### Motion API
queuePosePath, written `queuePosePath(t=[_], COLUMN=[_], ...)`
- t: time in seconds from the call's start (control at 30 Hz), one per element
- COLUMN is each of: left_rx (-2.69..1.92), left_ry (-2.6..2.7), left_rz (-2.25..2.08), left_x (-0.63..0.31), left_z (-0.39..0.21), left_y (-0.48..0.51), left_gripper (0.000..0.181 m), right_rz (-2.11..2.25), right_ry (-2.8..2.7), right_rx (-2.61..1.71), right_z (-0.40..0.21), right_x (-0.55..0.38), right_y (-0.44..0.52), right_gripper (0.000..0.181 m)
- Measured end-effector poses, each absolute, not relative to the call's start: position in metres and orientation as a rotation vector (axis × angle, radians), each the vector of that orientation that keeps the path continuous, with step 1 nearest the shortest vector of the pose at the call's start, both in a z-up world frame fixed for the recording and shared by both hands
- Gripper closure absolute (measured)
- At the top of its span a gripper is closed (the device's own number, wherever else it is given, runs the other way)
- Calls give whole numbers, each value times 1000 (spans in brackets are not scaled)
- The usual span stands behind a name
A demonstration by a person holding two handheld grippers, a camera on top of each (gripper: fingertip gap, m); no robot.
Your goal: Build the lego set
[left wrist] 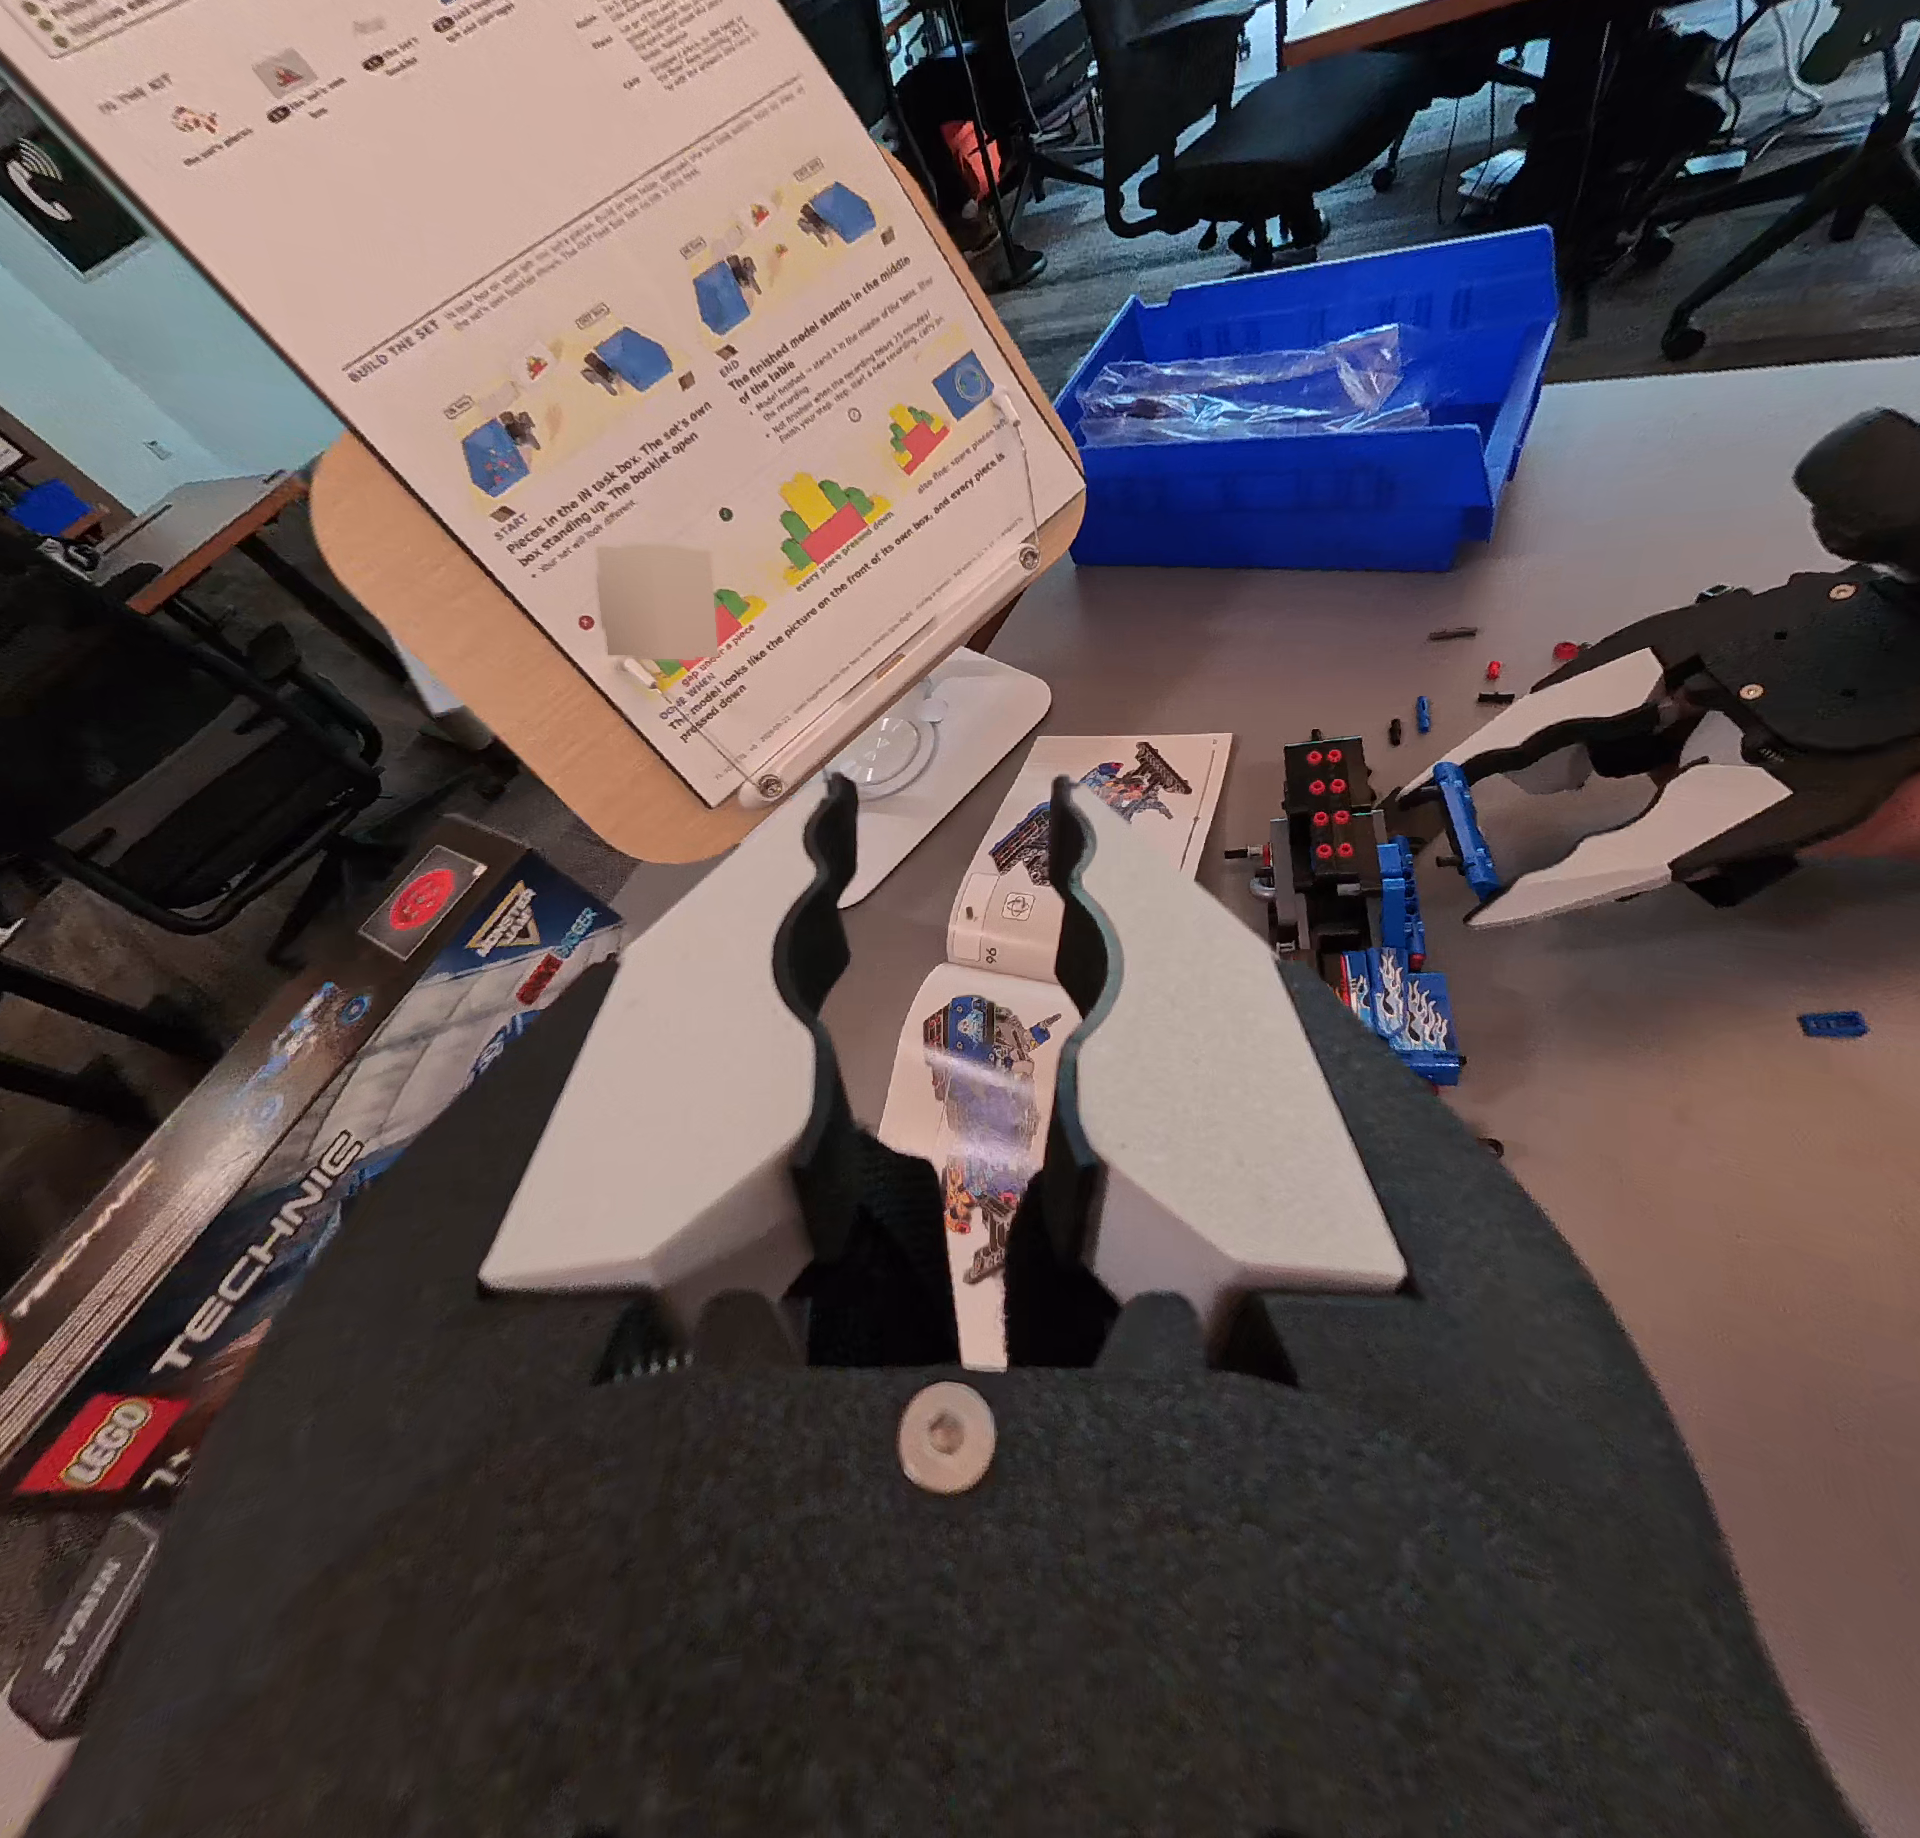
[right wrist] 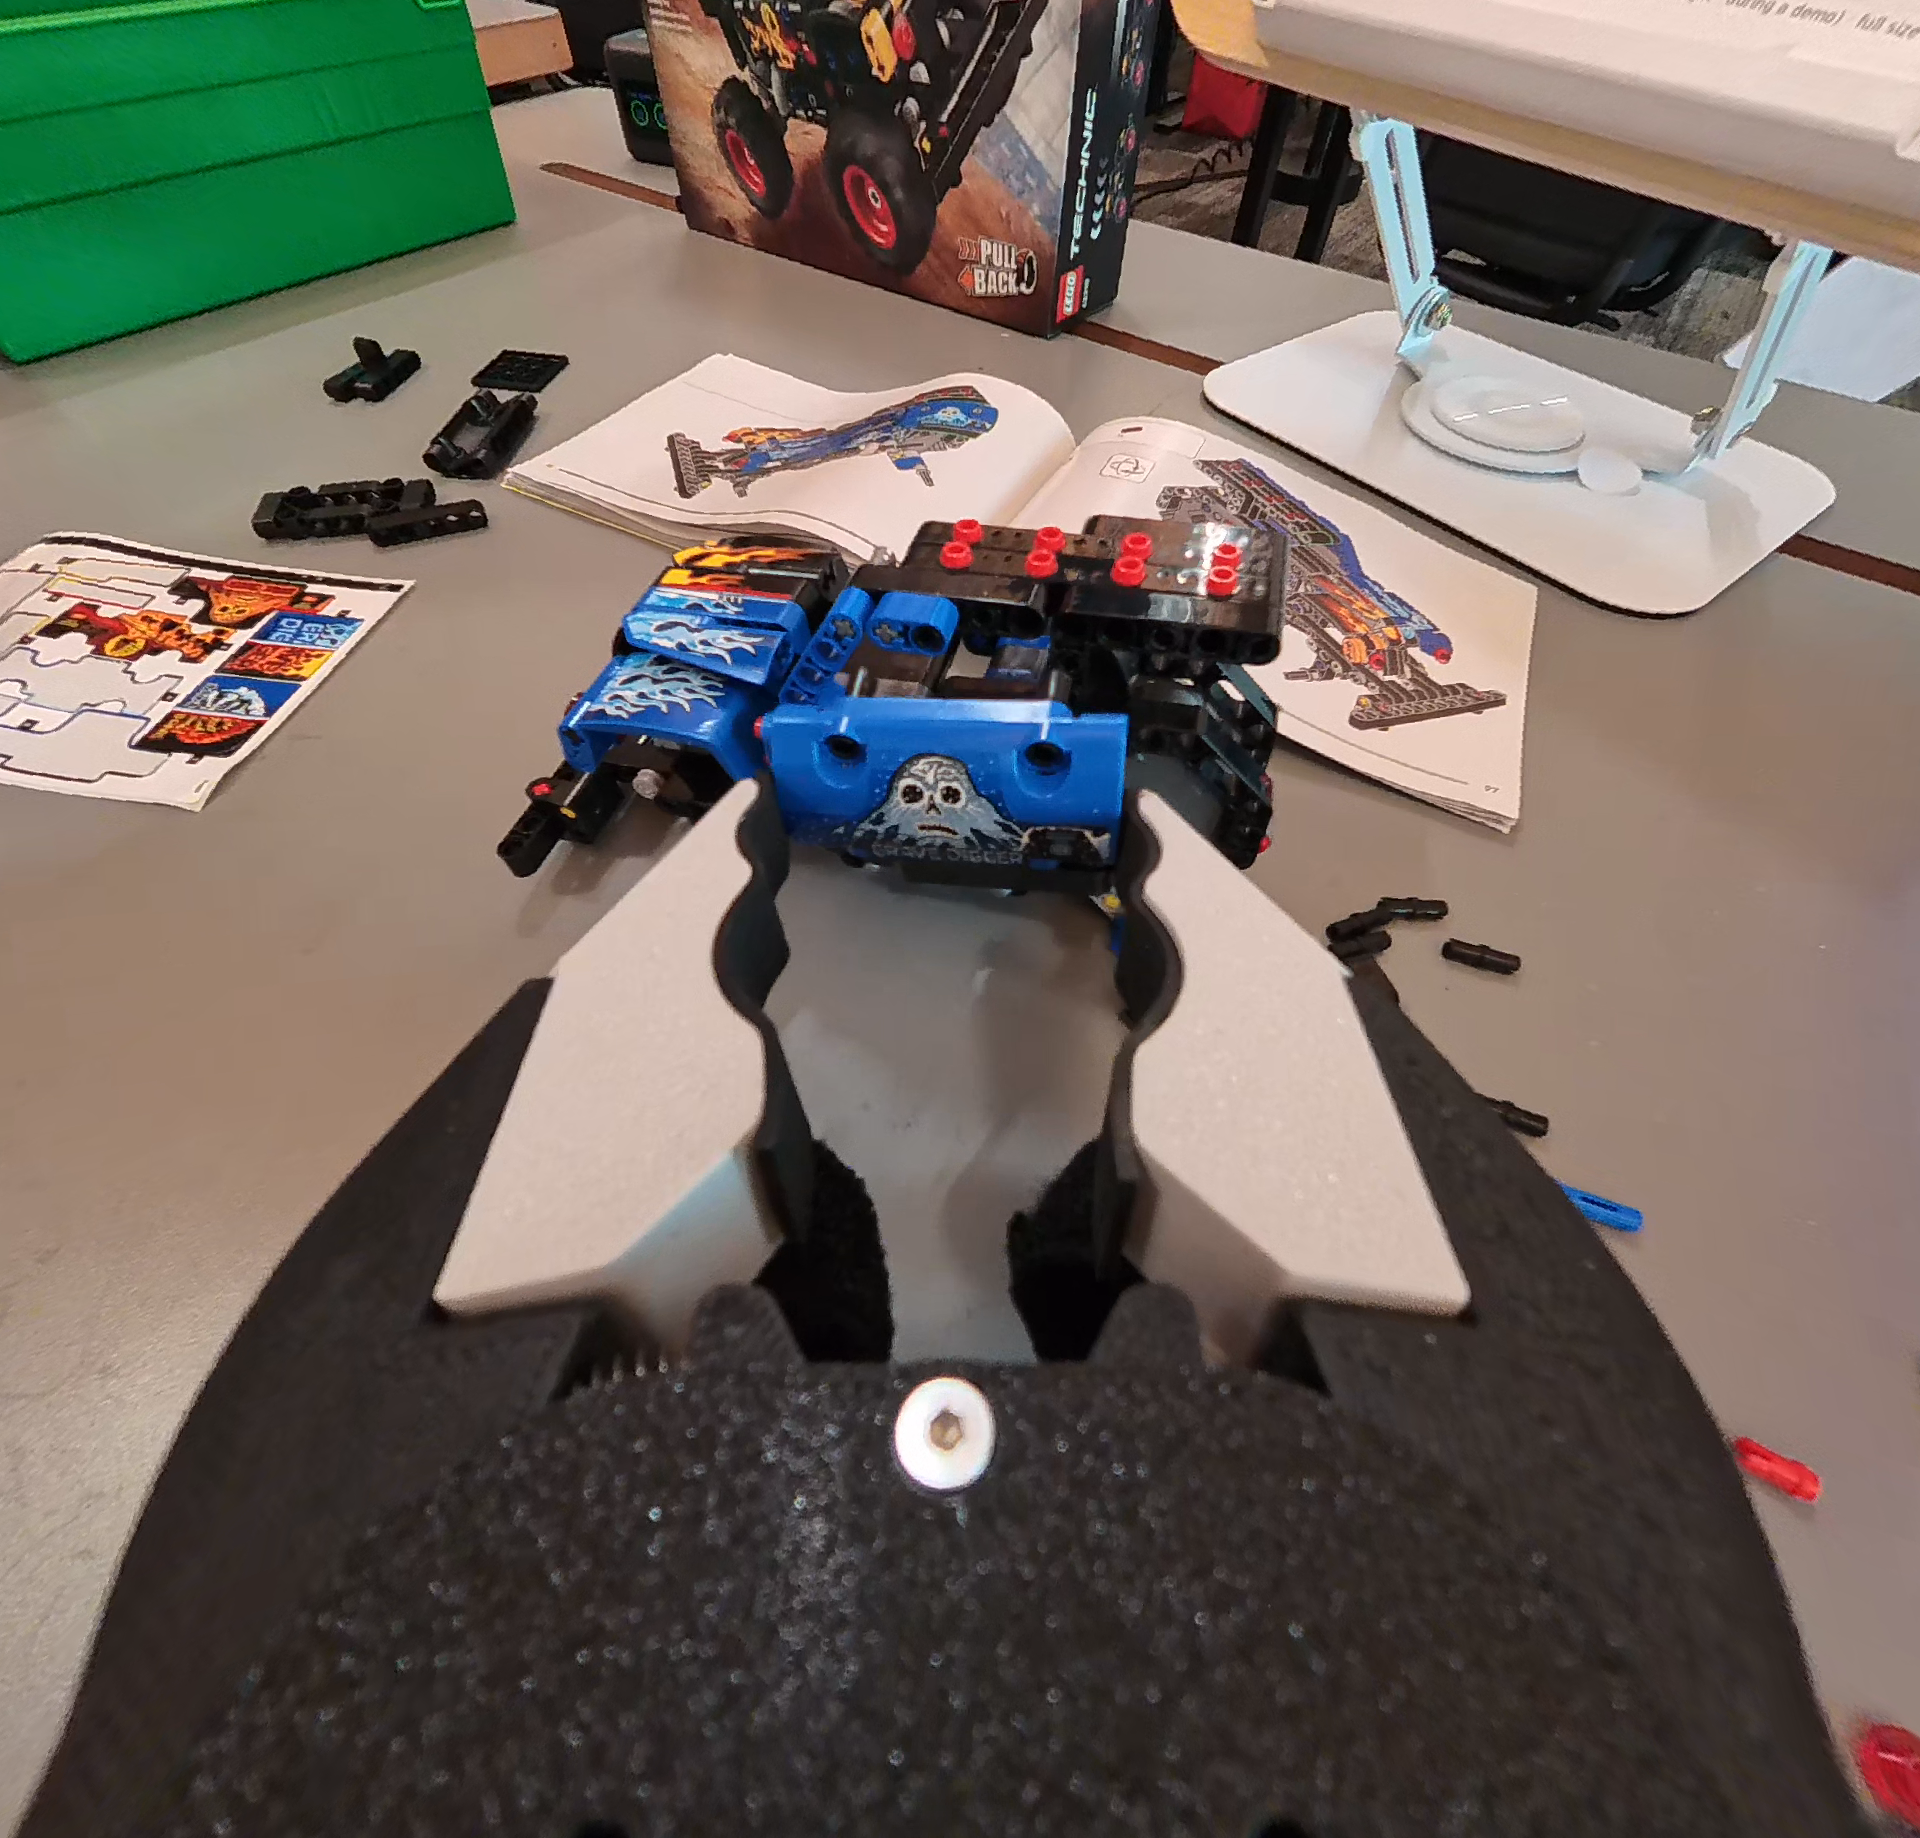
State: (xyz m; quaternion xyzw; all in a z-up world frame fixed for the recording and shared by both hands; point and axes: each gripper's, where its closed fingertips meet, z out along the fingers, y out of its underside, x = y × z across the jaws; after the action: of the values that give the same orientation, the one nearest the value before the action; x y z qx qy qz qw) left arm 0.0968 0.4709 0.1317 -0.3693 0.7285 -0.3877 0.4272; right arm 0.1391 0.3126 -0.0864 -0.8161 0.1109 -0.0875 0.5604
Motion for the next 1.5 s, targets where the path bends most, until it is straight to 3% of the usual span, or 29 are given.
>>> queuePosePath(t=[0.2, 0.43, 0.57, 1.07, 1.5], left_rx=[-1004, -1173, -1231, -1251, -1306], left_ry=[1869, 2000, 2007, 2048, 2016], left_rz=[-893, -820, -946, -966, -1131], left_x=[68, 48, 47, 45, 44], left_z=[102, -27, -63, -101, -89], left_y=[499, 533, 537, 532, 526], left_gripper=[146, 147, 148, 151, 152], right_rz=[-173, -154, -130, -162, -172], right_ry=[275, 247, 225, 225, 282], right_rx=[-1903, -1922, -1932, -1940, -1962], right_z=[-83, -86, -87, -88, -94], right_x=[139, 132, 126, 135, 147], right_y=[312, 315, 318, 317, 315], right_gripper=[119, 119, 119, 119, 119])
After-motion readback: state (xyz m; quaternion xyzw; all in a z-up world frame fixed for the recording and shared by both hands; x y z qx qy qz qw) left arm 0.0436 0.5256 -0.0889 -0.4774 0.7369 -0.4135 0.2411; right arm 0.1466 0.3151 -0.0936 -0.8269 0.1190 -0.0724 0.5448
